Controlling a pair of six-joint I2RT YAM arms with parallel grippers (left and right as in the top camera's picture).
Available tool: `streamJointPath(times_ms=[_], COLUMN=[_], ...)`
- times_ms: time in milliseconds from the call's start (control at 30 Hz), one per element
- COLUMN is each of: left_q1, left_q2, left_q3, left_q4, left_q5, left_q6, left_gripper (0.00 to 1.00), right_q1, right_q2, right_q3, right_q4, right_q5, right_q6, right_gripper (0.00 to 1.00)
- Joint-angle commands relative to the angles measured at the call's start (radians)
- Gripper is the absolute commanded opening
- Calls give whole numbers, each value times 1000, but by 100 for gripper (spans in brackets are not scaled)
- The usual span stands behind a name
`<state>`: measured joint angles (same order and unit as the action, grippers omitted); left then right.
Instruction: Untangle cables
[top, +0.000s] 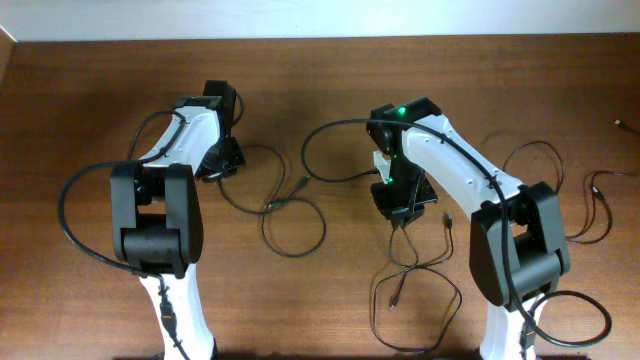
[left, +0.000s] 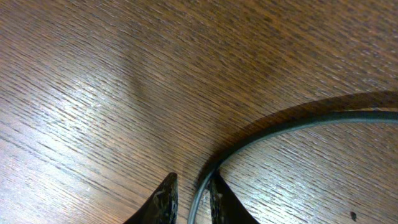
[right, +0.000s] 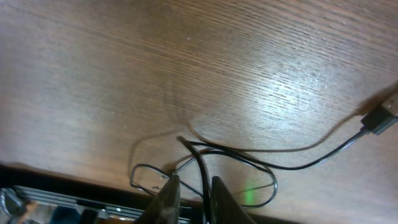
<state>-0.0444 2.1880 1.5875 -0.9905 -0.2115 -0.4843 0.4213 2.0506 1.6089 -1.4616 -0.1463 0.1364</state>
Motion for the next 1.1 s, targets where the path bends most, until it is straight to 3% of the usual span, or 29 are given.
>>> streamJointPath(times_ms=[0,133,200,267,300,700,900,1000,1067], left_q1=[10,10,10,10,10,10,10,10,10], left_q2=[90,90,90,90,90,90,90,90,90], left_q3=[-50,-50,-50,-50,-50,-50,-50,-50,-50], left_q4=[29,28,28,27,27,56,63,63,63], left_q5=[31,31,31,31,32,31,31,31,31], left_q6=[-16,-16,-16,-16,-16,-16,-16,-16,-16], left_gripper=[22,30,41,77,99,99,99,99,99], right_q1=[-4,-4,-4,-5,-13,-69,-68,-68,-68], right_q2=[11,-26,-74,-107,-117,-120,-120,-120,-120], right_q3=[1,2,2,1,1,-208,-353,-362,-362], right_q4=[4,-22,-43,-79,-100,21,97,98,133], right_q5=[27,28,29,80,112,132,113,108,55], right_q6=[3,3,3,4,13,294,918,1075,1103], right_gripper=[36,41,43,48,61,64,60,60,61])
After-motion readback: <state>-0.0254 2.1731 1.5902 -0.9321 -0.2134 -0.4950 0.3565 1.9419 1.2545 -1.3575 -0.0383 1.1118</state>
